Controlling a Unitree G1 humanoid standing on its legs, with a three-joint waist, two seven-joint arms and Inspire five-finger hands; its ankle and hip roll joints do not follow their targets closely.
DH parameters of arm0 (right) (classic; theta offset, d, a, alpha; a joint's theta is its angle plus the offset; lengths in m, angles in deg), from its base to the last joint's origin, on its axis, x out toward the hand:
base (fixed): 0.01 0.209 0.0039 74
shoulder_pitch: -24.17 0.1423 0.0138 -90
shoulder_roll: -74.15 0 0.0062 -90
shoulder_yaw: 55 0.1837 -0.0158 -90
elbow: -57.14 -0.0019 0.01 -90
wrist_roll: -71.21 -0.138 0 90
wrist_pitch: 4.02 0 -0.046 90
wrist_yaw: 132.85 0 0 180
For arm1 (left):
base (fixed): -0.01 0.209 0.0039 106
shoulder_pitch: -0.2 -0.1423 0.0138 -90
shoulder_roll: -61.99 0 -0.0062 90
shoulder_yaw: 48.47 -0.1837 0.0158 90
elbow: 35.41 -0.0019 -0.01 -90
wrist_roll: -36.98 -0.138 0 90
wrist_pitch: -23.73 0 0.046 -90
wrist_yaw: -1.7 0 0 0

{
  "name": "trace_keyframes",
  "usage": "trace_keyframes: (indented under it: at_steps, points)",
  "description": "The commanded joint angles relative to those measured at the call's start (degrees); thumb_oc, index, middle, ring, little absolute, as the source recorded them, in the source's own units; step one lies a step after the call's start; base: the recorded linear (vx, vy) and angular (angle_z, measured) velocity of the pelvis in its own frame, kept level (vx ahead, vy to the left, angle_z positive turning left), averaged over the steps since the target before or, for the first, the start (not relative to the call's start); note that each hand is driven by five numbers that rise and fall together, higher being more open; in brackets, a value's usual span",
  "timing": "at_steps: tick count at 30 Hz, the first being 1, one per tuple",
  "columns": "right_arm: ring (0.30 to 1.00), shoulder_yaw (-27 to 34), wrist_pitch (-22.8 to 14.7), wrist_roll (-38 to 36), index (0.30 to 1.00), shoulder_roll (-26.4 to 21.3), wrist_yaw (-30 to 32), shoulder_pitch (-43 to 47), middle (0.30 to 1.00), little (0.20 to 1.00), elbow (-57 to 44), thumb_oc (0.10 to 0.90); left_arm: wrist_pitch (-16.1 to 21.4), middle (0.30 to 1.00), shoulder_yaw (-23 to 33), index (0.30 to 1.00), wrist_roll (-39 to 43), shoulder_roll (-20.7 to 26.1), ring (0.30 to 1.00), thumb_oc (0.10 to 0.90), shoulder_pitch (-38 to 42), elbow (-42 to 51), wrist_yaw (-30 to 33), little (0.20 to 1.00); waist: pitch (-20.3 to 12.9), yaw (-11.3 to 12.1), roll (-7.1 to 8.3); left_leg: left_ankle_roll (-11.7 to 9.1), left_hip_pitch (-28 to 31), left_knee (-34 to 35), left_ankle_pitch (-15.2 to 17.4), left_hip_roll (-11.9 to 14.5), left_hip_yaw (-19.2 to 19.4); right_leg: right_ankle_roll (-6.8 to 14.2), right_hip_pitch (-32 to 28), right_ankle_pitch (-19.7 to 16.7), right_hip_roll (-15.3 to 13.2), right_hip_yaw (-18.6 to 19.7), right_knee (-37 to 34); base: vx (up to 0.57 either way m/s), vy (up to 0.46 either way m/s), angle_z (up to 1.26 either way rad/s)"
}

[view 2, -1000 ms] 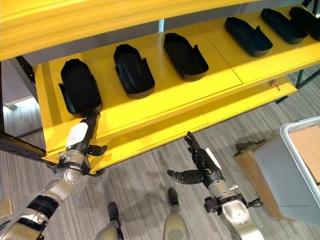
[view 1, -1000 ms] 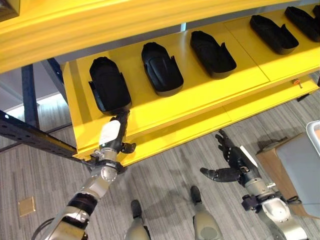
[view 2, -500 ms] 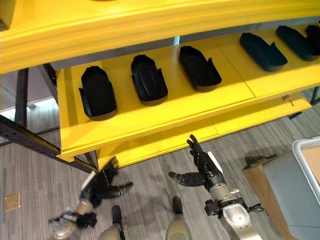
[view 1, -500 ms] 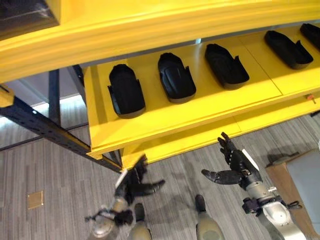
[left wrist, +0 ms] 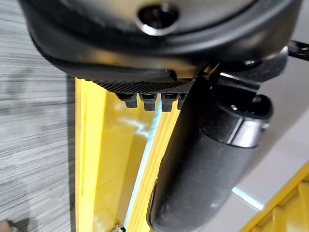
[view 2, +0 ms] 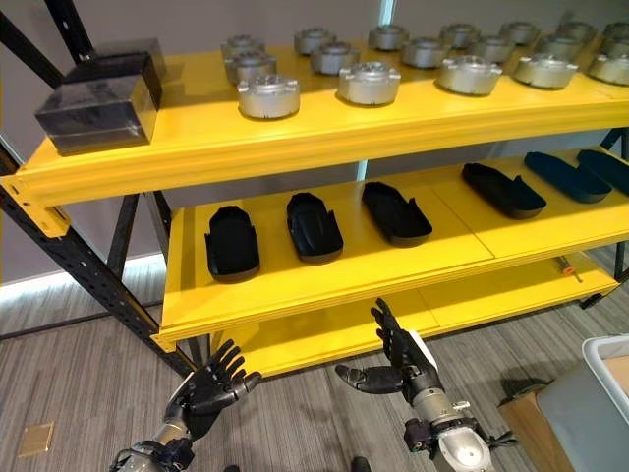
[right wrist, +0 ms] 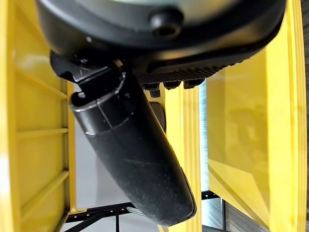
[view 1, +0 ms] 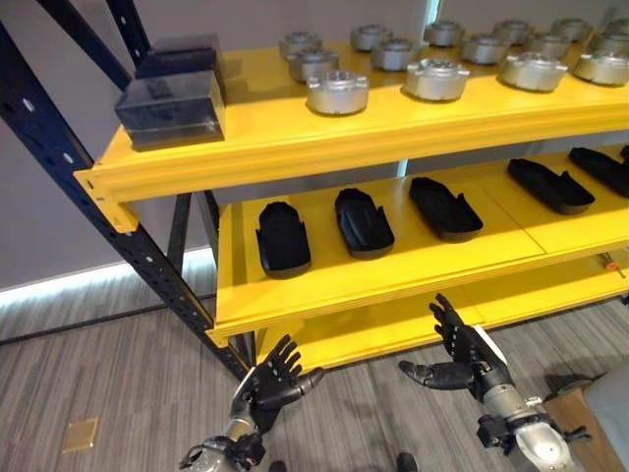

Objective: Move parts from the plastic box to the shelf.

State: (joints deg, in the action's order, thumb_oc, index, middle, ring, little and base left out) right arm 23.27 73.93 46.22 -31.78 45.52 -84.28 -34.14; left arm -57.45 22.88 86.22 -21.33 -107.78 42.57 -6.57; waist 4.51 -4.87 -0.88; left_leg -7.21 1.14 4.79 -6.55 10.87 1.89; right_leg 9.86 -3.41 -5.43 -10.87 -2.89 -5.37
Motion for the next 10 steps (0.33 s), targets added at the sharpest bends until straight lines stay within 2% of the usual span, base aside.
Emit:
trace_keyframes:
  at_steps: [1,10]
  points:
    - [1.0,0.88,-4.82,-3.2,1.0,0.35,-1.14,4.73,1.0,1.0,-3.36,0.9,5.31,1.0,2.77,1.0,-0.16,0.16,1.0,0.9,1.17,3.23,-2.69,1.0,-2.51,-0.43,2.24,2.13,-0.09,0.21,1.19,-0.85,-0.75,-0.49,1.34,1.08,0.72,-0.61,1.57,-0.05,0.02,-0.02]
    - [1.0,0.34,-4.44,-4.39,1.0,0.37,-2.99,3.98,1.0,1.0,-3.81,0.9,5.2,1.0,3.92,1.0,-1.12,-0.7,1.0,0.9,-0.64,3.41,-3.77,1.0,-4.25,-0.52,2.64,2.09,1.17,0.21,1.43,-0.48,0.1,-0.36,-0.06,0.86,0.53,-0.16,1.01,0.0,0.002,-0.04]
